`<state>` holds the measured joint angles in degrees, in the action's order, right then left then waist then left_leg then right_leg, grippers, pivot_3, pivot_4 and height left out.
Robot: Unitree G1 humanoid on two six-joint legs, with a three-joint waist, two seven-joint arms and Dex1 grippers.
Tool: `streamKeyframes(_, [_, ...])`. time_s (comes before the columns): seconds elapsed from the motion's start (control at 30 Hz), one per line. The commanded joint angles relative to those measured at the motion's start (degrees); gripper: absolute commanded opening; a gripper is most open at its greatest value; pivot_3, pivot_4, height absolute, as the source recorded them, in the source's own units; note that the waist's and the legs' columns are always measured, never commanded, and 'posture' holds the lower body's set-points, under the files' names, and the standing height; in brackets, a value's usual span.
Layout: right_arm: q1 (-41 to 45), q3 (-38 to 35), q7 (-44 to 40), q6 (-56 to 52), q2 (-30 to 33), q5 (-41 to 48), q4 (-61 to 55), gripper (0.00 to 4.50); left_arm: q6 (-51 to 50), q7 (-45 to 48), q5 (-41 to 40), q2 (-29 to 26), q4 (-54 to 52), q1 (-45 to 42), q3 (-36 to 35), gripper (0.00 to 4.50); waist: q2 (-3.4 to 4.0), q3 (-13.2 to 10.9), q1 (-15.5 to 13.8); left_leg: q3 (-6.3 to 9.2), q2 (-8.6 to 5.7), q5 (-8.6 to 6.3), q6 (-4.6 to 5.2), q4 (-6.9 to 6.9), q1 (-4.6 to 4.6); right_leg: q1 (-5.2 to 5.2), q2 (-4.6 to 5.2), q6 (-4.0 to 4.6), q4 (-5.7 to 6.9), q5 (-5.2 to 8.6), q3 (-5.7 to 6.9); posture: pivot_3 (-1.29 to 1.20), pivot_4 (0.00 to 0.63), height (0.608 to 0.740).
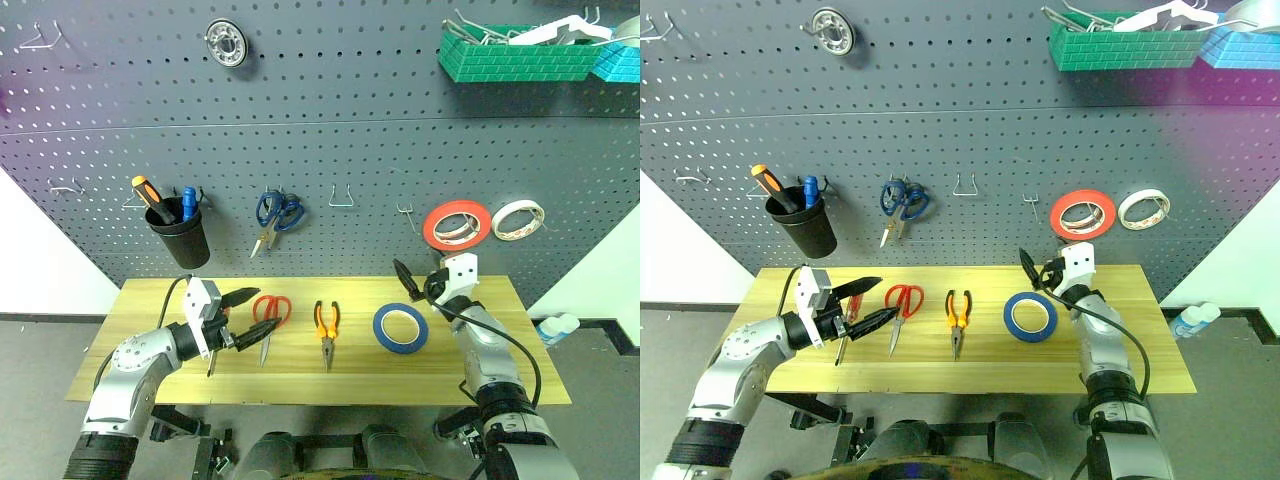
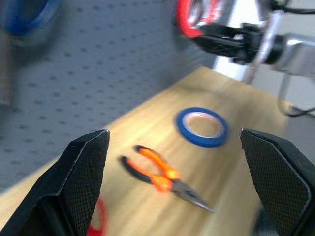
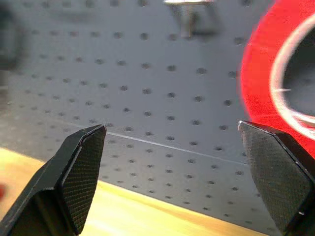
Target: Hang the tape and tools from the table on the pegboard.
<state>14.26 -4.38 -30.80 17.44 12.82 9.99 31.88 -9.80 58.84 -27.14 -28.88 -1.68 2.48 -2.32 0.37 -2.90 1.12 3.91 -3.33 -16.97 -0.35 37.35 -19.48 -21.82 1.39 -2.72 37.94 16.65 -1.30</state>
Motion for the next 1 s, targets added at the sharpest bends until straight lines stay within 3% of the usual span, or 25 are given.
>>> streamKeyframes(0.03, [-2.06,4.83,-2.11,-0.80,-3.91,-0.32,-5.47,4.50,1.85,0.86,-0.93,-0.49,-1.78,-0.17,-1.74,4.42,0.00,0.00,-0.03,0.00,0.00,0.00,0.00,-0.01,0.00,-0.01,0.00,0.00,0.00,0.00,0.00,-0.05,0.000,0.734])
streamKeyframes(0.1, [-3.96,7.70,-4.28,-2.29,-5.94,0.19,-7.89,4.50,1.81,1.52,-1.47,-0.54,-1.30,-0.17,-2.23,4.42,-0.01,0.00,-0.05,0.00,0.01,0.00,0.00,-0.03,0.00,-0.02,0.00,0.00,0.00,0.00,0.00,-0.05,0.000,0.734])
streamKeyframes(0.33, [-10.48,17.14,-0.50,-2.72,-8.29,-8.58,-13.10,4.50,-1.98,4.46,-4.97,-2.04,-1.27,0.01,-3.73,4.42,-0.03,-0.01,-0.13,-0.06,0.00,0.00,-0.01,-0.02,-0.08,-0.09,0.03,0.00,-0.05,0.01,-0.05,-0.05,0.000,0.734])
streamKeyframes(0.83, [-11.94,24.63,7.03,1.92,-6.98,-20.64,-5.23,4.50,1.01,4.23,-3.78,-0.97,-0.92,1.16,-4.29,4.42,-0.24,-0.06,-0.10,-0.09,0.00,0.00,-0.03,-0.08,-0.05,-0.11,0.02,0.14,-0.07,0.11,-0.09,-0.04,0.000,0.734])
streamKeyframes(1.0, [-11.56,24.39,6.07,3.54,-7.72,-18.92,-3.32,4.50,1.27,4.51,-4.02,-0.69,-0.46,1.26,-4.28,4.42,-0.26,-0.05,-0.11,-0.09,0.00,0.01,-0.04,-0.07,-0.03,-0.09,0.01,0.14,-0.07,0.12,-0.09,-0.04,0.000,0.734])
